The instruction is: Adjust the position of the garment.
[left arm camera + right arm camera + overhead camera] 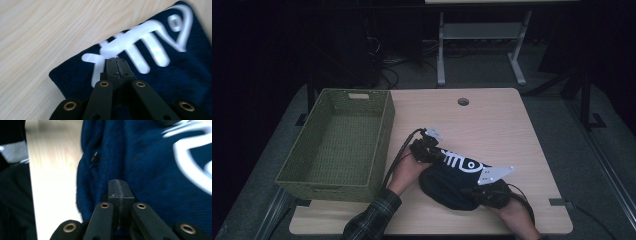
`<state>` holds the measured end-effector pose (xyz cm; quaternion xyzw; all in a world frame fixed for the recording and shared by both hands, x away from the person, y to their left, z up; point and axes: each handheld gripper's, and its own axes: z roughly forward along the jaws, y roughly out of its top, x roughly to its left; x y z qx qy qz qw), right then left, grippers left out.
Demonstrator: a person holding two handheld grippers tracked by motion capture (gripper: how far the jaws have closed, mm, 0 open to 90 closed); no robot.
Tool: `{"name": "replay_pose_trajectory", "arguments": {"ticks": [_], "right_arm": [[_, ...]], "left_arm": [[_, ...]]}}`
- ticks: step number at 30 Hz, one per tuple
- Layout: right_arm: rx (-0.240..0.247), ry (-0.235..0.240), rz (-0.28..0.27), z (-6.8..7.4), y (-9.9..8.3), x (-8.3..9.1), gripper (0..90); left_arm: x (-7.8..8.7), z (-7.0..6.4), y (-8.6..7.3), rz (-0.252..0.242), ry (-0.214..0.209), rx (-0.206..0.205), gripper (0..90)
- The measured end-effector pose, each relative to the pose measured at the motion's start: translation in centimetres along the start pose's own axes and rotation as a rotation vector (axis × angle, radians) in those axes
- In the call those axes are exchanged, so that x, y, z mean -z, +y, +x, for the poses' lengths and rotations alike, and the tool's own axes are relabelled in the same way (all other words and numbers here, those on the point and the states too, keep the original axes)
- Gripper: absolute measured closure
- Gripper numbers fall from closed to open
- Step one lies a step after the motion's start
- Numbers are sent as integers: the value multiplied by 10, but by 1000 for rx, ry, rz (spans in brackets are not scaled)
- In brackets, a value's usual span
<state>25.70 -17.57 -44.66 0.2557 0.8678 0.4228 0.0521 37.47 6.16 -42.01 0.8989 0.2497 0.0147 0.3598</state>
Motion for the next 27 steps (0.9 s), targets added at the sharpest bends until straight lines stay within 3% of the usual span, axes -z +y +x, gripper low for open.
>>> {"name": "replay_pose_trajectory", "arguments": {"ticks": [2, 5, 7, 11, 15, 18, 20, 27], "right_arm": [[-2, -29, -47, -5, 4, 8, 900], [-15, -77, -68, -14, 6, 16, 900], [-36, -109, -76, -23, 6, 21, 900], [-70, -162, -64, -38, 1, 24, 900], [-114, -181, -11, -49, -7, 16, 900], [-130, -178, 26, -51, -12, 8, 900], [-132, -181, 38, -50, -13, 6, 900], [-116, -197, 52, -45, -15, 1, 900]], "left_arm": [[8, -8, -1, -30, 1, -8, 899], [20, -19, -3, -33, 3, -39, 899], [28, -26, -8, -40, 0, -34, 899], [28, -34, -21, 13, 10, -38, 898], [16, -31, -33, 70, 12, -27, 899], [8, -27, -35, 107, 48, -30, 899], [6, -25, -36, 105, 44, -14, 899], [0, -17, -38, 125, 40, -21, 900]]}}
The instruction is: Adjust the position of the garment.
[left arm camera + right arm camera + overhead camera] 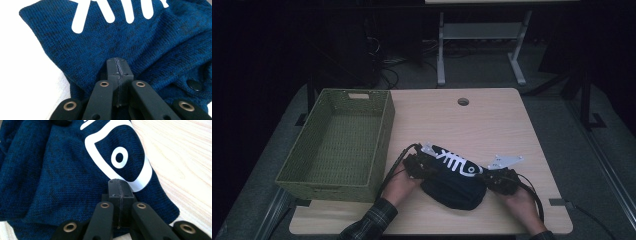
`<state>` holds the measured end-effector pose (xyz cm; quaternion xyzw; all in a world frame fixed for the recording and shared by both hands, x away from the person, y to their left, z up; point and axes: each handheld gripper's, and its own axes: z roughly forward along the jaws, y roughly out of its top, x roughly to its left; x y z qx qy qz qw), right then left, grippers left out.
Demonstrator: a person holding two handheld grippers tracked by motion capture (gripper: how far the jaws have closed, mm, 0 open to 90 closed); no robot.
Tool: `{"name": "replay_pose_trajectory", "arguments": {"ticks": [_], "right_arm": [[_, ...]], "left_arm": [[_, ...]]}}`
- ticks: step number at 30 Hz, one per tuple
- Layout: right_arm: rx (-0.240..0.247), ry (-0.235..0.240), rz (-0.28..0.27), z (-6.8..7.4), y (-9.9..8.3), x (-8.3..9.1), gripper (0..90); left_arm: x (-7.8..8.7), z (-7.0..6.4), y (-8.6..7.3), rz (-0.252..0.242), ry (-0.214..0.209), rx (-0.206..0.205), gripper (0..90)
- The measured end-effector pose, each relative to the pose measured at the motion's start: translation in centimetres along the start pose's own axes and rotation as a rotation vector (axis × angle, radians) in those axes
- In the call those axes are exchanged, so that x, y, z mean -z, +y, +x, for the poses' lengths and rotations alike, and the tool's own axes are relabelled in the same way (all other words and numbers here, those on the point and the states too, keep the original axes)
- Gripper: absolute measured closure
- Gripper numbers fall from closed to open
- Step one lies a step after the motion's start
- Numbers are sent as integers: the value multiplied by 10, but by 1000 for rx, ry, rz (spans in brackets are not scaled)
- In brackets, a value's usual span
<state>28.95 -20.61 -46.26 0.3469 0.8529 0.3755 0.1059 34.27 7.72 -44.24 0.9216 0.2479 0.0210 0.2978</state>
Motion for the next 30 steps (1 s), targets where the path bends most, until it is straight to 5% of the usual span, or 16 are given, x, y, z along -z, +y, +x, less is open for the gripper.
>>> {"name": "replay_pose_trajectory", "arguments": {"ticks": [7, 12, 18, 24, 30], "right_arm": [[10, -16, -52, 0, -1, 15, 890], [-25, -44, -86, -3, -11, 29, 782], [-62, -135, -120, -11, -25, 48, 545], [-133, -194, -72, -27, -44, 43, 243], [-166, -227, -31, -34, -47, 34, 133]], "left_arm": [[12, 2, 4, -47, -30, 29, 885], [23, 2, 11, -64, -17, 33, 829], [27, 9, 17, -75, -3, 58, 679], [25, 20, 19, -89, 25, 102, 439], [13, 27, 16, -69, 37, 131, 282]]}}
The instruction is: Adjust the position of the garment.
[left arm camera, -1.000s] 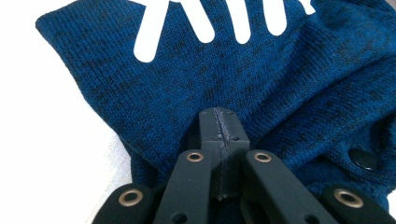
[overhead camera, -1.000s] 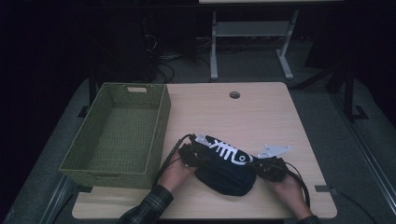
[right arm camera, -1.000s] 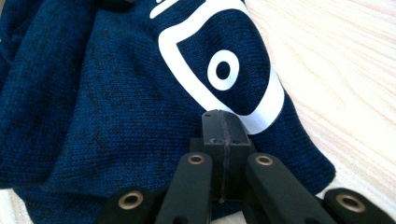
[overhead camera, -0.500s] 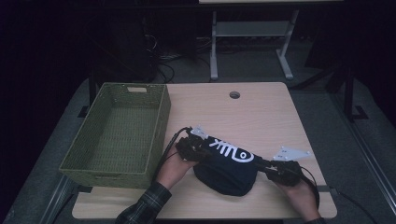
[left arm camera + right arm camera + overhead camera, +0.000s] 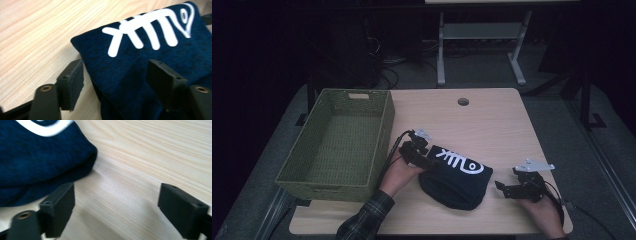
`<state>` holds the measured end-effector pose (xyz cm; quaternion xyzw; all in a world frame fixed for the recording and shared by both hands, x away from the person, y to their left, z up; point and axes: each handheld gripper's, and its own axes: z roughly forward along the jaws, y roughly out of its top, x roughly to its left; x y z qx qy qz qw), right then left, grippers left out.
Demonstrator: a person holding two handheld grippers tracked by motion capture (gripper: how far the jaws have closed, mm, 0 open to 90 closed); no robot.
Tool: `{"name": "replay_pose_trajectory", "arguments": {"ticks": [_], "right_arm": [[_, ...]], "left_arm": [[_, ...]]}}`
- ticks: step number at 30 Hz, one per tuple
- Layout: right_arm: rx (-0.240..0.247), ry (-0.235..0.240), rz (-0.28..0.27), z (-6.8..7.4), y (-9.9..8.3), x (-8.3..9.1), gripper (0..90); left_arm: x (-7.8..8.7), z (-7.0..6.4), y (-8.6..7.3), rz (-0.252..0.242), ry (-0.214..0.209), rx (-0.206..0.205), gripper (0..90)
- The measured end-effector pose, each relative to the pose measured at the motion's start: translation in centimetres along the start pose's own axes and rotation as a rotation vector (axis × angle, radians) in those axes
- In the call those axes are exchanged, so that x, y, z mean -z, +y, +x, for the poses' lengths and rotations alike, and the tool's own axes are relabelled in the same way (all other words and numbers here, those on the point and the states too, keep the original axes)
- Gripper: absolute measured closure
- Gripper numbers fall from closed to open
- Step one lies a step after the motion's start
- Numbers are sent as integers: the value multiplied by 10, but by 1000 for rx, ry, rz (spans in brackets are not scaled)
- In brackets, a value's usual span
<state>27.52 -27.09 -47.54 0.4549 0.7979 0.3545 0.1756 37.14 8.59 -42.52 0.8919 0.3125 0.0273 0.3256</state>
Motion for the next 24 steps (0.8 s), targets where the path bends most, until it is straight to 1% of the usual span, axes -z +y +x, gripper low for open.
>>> {"name": "replay_pose_trajectory", "arguments": {"ticks": [2, 5, 8, 10, 11, 13, 15, 16, 20, 21, 24], "right_arm": [[1, -2, 10, 0, 0, -2, 133], [13, -18, 26, 0, -1, -6, 117], [9, -16, 26, -1, -1, -6, 109], [10, -16, 20, -1, -2, -7, 107], [10, -15, 19, -1, -2, -7, 105], [12, -16, 18, -1, -2, -7, 101], [12, -14, 16, -1, -2, -7, 99], [12, -14, 14, -1, -3, -7, 99], [10, -14, 11, -1, -3, -7, 99], [10, -14, 11, -1, -3, -7, 99], [8, -15, 11, -1, -3, -7, 99]], "left_arm": [[-5, 1, -2, 19, 3, 2, 257], [-13, 3, -6, 43, -14, 13, 245], [-18, 3, -8, 63, -16, 17, 242], [-21, 3, -9, 62, -23, 33, 241], [-21, 4, -9, 79, -27, 28, 241], [-23, 4, -10, 89, -38, 30, 242], [-25, 5, -11, 96, -51, 42, 249], [-25, 5, -11, 95, -53, 34, 250], [-25, 5, -11, 94, -51, 28, 258], [-25, 4, -11, 93, -56, 25, 270], [-25, 2, -11, 93, -79, 18, 370]]}}
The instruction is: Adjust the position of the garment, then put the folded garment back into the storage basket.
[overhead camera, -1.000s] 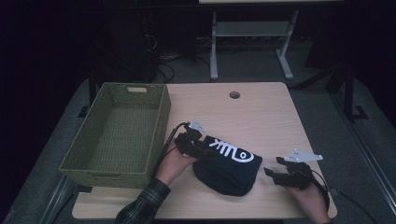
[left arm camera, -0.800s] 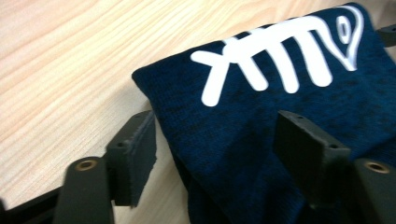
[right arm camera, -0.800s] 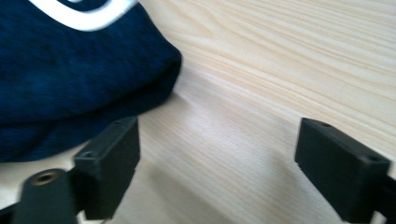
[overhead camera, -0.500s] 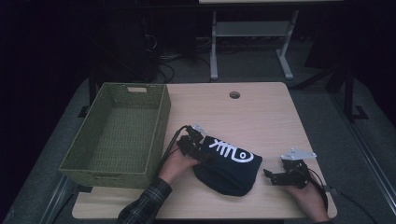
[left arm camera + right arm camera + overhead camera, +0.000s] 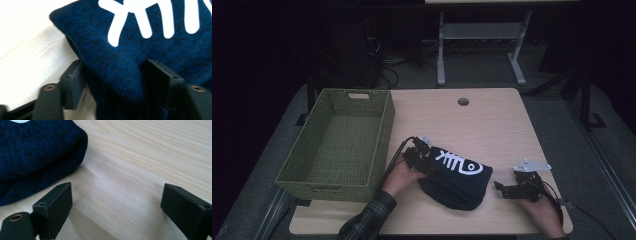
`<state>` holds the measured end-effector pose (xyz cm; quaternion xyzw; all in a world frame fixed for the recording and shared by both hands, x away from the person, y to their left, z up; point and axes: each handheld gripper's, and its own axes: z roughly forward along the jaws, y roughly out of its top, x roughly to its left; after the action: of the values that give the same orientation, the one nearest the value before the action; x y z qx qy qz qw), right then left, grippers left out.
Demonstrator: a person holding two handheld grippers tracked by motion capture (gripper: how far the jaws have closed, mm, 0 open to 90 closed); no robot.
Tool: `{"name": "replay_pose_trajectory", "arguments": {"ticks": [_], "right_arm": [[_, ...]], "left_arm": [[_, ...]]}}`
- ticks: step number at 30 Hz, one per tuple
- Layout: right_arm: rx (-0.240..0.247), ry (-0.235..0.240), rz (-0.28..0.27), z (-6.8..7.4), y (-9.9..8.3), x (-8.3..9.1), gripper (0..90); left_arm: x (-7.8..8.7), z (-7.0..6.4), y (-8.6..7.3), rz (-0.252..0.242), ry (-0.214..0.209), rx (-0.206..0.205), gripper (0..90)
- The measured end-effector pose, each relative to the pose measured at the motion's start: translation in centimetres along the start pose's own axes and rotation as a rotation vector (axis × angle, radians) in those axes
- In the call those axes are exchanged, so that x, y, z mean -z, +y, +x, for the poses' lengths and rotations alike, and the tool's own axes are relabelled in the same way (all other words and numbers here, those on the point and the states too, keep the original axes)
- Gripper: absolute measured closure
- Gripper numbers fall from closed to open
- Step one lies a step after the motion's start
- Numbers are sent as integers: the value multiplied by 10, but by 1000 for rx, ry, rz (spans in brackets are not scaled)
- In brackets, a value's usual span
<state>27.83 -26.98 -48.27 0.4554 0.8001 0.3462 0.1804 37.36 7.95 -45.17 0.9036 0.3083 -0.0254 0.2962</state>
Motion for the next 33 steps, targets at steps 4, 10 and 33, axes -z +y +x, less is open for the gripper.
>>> {"name": "replay_pose_trajectory", "arguments": {"ticks": [4, 10, 33], "right_arm": [[-2, 0, -1, 0, 0, 0, 99], [-2, 0, 0, 0, 0, 0, 99], [-4, 1, 3, 0, 0, 0, 99]], "left_arm": [[1, 2, 0, 2, -25, 8, 460], [0, 2, 1, 13, -37, 4, 603], [18, -6, 15, 3, -61, 49, 751]]}}
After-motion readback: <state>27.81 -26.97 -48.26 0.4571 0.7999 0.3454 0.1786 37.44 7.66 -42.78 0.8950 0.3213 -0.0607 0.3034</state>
